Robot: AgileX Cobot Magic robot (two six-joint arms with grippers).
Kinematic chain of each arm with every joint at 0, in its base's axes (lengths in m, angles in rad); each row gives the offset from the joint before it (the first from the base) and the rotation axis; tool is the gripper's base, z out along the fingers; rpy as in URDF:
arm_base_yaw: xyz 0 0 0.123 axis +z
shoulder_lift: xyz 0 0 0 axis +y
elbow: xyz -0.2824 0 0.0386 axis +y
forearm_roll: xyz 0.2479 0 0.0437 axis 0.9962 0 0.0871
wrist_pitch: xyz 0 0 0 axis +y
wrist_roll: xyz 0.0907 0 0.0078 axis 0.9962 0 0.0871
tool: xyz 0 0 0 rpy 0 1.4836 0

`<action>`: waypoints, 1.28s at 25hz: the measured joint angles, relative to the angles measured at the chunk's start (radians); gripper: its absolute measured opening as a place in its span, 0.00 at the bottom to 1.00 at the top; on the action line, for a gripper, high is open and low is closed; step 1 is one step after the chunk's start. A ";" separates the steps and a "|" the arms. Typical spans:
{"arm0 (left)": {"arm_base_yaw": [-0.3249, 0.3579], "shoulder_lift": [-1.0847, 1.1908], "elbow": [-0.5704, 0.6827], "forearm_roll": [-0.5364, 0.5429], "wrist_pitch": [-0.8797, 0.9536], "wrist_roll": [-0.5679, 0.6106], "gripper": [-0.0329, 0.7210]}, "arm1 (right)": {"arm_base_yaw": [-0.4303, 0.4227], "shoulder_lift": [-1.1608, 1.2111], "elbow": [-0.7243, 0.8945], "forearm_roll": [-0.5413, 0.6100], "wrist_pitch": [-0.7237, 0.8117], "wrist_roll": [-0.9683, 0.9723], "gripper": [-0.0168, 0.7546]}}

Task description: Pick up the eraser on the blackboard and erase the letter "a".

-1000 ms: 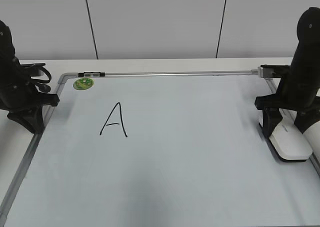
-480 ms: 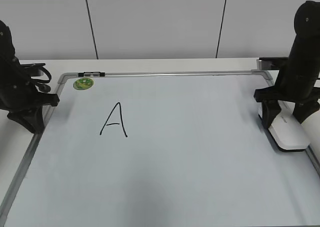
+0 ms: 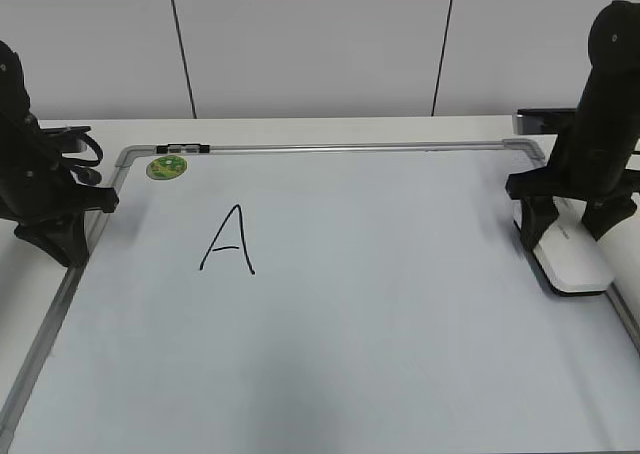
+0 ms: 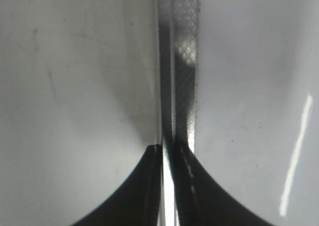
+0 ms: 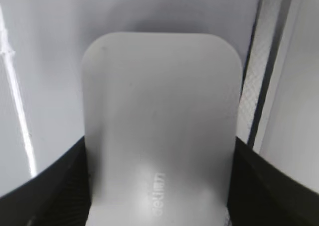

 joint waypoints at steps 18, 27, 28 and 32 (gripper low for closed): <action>0.000 0.000 0.000 0.000 0.000 0.000 0.12 | 0.000 0.025 -0.002 -0.032 -0.063 0.005 0.69; 0.000 0.000 0.000 0.000 0.000 0.000 0.12 | -0.003 0.039 -0.012 -0.032 -0.052 0.032 0.69; 0.000 0.000 0.000 0.000 0.000 0.000 0.12 | -0.003 0.041 -0.012 -0.032 -0.052 0.035 0.69; 0.000 0.000 0.000 0.000 0.000 0.000 0.12 | -0.003 0.045 -0.016 -0.034 -0.048 0.062 0.74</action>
